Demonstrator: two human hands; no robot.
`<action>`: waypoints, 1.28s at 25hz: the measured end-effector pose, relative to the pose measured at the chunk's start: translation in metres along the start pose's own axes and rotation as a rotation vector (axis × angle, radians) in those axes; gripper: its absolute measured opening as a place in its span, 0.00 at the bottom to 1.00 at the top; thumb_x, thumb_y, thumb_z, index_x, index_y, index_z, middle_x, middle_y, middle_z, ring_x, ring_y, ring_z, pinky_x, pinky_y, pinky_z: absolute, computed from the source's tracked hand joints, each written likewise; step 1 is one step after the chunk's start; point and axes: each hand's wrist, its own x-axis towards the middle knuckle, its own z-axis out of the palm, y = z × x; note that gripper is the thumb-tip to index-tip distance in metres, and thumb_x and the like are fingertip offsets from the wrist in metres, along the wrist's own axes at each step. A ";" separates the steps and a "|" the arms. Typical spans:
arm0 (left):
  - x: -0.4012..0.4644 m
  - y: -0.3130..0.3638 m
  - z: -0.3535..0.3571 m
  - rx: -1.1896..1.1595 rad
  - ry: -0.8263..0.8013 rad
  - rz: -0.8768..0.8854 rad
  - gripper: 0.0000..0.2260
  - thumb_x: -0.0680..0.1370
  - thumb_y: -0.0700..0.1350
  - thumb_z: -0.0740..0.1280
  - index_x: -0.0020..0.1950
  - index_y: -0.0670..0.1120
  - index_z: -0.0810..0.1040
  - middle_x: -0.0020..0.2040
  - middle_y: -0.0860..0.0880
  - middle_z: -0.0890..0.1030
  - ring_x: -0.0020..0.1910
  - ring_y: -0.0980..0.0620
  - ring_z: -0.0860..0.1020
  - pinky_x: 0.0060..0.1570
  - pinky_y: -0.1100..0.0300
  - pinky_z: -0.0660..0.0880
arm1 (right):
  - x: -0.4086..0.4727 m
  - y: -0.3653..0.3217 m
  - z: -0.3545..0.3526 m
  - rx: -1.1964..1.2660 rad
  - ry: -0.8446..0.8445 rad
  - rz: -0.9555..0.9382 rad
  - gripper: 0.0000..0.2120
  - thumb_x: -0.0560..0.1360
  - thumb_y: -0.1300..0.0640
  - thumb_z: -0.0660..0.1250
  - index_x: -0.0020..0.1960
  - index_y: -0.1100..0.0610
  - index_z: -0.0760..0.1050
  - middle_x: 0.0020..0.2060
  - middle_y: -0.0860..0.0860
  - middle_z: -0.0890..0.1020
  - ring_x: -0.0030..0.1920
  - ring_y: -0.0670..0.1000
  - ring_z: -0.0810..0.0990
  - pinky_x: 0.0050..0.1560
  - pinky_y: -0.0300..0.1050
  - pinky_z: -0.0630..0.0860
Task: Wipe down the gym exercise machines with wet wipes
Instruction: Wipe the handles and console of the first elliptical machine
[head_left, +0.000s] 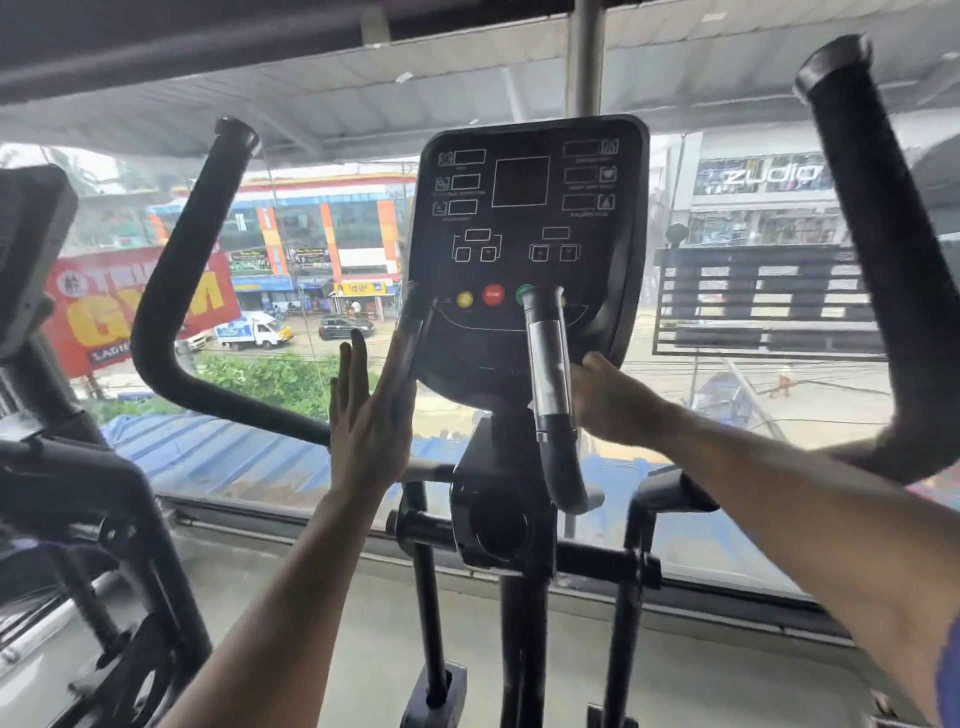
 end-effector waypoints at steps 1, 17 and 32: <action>0.000 0.001 -0.002 -0.001 -0.032 -0.025 0.26 0.88 0.51 0.55 0.84 0.65 0.49 0.86 0.47 0.46 0.85 0.45 0.45 0.79 0.35 0.54 | -0.015 -0.002 0.003 0.025 0.074 0.075 0.13 0.75 0.69 0.58 0.40 0.55 0.77 0.39 0.53 0.73 0.40 0.57 0.72 0.40 0.52 0.66; 0.045 0.023 0.005 0.149 -0.093 0.134 0.31 0.84 0.65 0.51 0.86 0.59 0.49 0.86 0.49 0.44 0.85 0.49 0.43 0.80 0.38 0.54 | 0.004 -0.053 0.034 0.879 0.875 1.340 0.07 0.78 0.64 0.63 0.52 0.54 0.75 0.49 0.53 0.81 0.46 0.52 0.78 0.41 0.27 0.68; 0.045 0.015 0.014 0.183 -0.039 0.168 0.28 0.87 0.61 0.51 0.86 0.57 0.50 0.86 0.49 0.47 0.85 0.45 0.50 0.79 0.39 0.60 | -0.021 -0.046 0.058 0.816 0.687 1.275 0.04 0.79 0.61 0.65 0.47 0.56 0.71 0.38 0.53 0.80 0.38 0.58 0.78 0.41 0.48 0.71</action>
